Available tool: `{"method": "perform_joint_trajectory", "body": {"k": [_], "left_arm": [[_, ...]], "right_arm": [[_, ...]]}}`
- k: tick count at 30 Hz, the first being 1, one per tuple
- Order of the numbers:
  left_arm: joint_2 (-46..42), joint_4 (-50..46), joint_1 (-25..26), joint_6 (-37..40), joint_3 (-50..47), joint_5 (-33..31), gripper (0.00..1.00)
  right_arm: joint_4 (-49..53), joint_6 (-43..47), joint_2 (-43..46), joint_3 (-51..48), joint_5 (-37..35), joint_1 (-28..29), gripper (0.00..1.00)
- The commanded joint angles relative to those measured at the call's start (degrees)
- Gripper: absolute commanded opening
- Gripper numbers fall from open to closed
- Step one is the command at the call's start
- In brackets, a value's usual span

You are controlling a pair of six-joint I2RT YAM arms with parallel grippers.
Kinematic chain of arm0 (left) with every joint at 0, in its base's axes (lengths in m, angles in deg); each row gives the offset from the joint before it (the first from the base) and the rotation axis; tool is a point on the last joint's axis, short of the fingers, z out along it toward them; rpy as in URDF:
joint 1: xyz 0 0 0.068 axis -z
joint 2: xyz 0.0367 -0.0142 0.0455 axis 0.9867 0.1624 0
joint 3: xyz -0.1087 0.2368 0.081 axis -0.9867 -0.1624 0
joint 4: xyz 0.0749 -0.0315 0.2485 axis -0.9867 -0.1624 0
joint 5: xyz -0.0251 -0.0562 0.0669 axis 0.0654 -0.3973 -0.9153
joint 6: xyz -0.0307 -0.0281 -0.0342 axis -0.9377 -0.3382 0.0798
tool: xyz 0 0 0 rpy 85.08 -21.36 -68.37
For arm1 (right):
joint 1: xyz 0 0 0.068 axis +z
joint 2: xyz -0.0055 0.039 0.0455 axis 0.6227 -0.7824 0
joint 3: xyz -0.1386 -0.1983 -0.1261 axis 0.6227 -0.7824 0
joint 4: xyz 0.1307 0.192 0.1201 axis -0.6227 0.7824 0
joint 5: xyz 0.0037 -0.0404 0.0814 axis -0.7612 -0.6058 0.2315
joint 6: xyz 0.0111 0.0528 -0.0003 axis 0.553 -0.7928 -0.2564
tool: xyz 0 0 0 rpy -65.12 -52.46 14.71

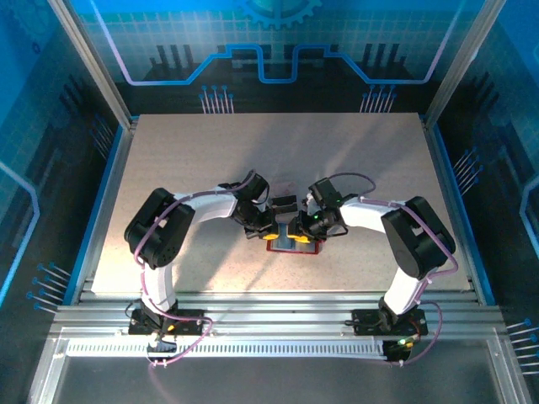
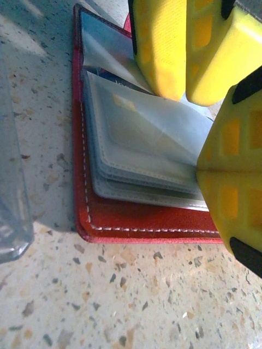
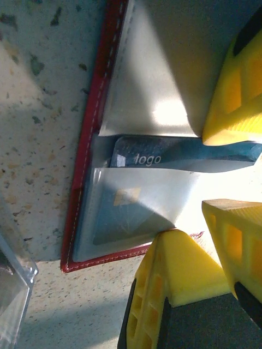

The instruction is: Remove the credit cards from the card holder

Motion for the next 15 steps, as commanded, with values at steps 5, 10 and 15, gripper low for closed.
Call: {"method": "perform_joint_trajectory", "body": {"k": [5, 10, 15], "left_arm": [[1.4, -4.2, 0.1, 1.1, -2.4, -2.9, 0.0], [1.3, -4.2, 0.1, 1.1, -2.5, -2.9, 0.0], [1.3, -4.2, 0.1, 1.0, -2.4, -2.9, 0.0]], "right_arm": [[1.3, 0.6, 0.0, -2.1, -2.0, -0.5, 0.34], [2.1, 0.6, 2.0, -2.6, -3.6, -0.6, 0.36], [2.4, 1.0, 1.4, -2.4, -3.1, -0.5, 0.36]]}}
